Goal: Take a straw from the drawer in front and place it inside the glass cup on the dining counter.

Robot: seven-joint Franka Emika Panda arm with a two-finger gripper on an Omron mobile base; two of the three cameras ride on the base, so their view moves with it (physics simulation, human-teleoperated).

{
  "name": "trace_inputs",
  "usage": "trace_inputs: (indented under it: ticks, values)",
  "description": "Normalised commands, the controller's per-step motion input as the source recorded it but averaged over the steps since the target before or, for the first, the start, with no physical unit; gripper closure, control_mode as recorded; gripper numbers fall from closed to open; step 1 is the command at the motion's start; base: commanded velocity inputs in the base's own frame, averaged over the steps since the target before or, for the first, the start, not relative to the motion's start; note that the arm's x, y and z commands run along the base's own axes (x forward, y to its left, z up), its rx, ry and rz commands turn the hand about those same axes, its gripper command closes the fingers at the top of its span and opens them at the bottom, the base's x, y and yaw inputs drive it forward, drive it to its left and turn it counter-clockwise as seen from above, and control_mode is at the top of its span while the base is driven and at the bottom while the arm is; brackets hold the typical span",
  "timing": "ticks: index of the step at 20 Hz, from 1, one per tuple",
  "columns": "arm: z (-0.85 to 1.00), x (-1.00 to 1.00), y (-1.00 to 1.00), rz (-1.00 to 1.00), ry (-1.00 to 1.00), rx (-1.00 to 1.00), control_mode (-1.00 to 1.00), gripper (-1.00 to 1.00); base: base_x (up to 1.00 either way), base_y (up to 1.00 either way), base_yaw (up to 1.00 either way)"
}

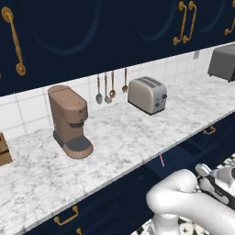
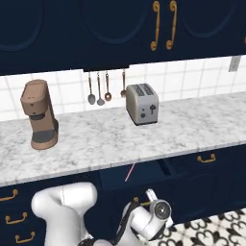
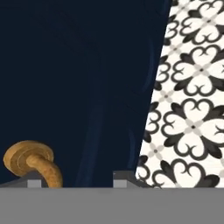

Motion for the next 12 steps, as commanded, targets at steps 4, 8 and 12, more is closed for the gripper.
trace_inputs:
  ticks: [4, 8, 12]
  values:
    - [0.0, -0.99, -1.0, -0.15, 0.46, 0.0, -1.0, 1.0, 0.0, 0.0, 0.0]
    - [0.0, -1.0, -1.0, -0.12, 0.47, -0.02, -1.0, 1.0, 0.0, 0.0, 0.0]
    - [0.0, -1.0, -1.0, -0.1, 0.48, 0.0, -1.0, 1.0, 0.0, 0.0, 0.0]
